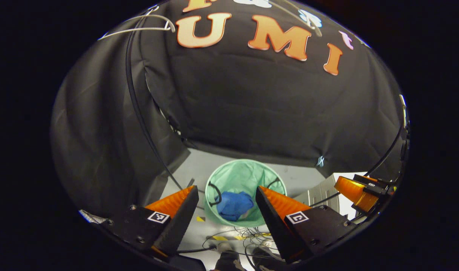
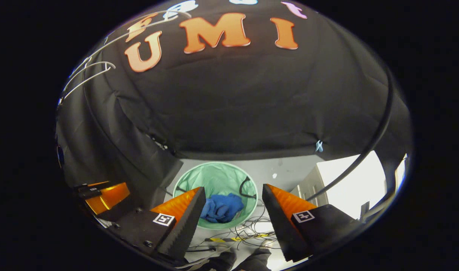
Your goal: Grasp the clothes on the hanger with both hands and then place them into the laundry hamper below.
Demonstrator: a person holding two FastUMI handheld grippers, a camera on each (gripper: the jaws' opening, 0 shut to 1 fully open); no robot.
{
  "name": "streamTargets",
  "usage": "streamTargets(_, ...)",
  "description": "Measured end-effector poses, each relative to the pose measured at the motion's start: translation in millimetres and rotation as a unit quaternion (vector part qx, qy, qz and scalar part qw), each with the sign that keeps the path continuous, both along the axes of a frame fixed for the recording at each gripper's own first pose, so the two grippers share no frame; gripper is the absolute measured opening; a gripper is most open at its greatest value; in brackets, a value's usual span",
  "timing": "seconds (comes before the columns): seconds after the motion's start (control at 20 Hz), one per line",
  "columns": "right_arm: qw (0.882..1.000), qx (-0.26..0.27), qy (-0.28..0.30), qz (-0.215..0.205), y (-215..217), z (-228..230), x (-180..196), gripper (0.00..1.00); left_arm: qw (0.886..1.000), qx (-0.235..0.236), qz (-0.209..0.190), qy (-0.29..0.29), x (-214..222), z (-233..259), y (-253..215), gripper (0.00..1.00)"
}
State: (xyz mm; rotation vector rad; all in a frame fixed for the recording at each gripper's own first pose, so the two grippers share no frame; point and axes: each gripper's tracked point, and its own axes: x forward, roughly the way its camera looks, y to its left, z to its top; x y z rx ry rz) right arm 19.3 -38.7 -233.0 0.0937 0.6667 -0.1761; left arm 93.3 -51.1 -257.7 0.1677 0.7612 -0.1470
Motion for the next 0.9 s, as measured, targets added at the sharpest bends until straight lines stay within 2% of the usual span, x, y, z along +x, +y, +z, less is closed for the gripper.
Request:
streamTargets(0.3,0.994,-0.041,-0.102,-0.023,-16,92,-24,0.98,0.991,-0.038,-0.057,-0.113,1,113,-33,0.97)
streamTargets(0.5,0.985,-0.055,-0.163,-0.019,-13,156,-30,0.98,0.978,-0.062,-0.09,-0.176,8,186,-63,0.96)
streamTargets(0.55,0.982,-0.057,-0.179,-0.016,-12,171,-31,0.94,0.975,-0.065,-0.095,-0.192,7,198,-68,0.96)
streamTargets(0.6,0.979,-0.058,-0.192,-0.014,-11,185,-31,0.98,0.972,-0.068,-0.101,-0.202,7,213,-72,0.97)
streamTargets(0.7,0.974,-0.057,-0.221,-0.009,-9,213,-35,0.98,0.964,-0.07,-0.104,-0.234,7,237,-77,0.96)
streamTargets(0.75,0.971,-0.057,-0.233,-0.006,-8,224,-34,0.89,0.959,-0.073,-0.104,-0.255,9,251,-80,0.95)
streamTargets(0.9,0.962,-0.058,-0.267,0.0,-7,256,-31,0.89,0.946,-0.092,-0.096,-0.295,8,295,-82,0.95)
